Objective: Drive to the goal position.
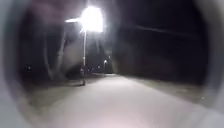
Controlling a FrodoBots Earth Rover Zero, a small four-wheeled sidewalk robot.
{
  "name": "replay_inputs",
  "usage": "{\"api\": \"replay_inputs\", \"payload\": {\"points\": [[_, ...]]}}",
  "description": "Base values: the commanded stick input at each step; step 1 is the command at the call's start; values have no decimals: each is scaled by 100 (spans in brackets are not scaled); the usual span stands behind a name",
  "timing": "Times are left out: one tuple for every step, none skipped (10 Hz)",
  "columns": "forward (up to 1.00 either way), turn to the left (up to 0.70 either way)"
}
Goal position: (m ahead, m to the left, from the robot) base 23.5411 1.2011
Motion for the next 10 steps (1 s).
{"api": "replay_inputs", "payload": {"points": [[70, 0], [70, 0], [70, 0], [70, 0], [70, 0], [70, 0], [70, 0], [70, 0], [70, 0], [70, 0]]}}
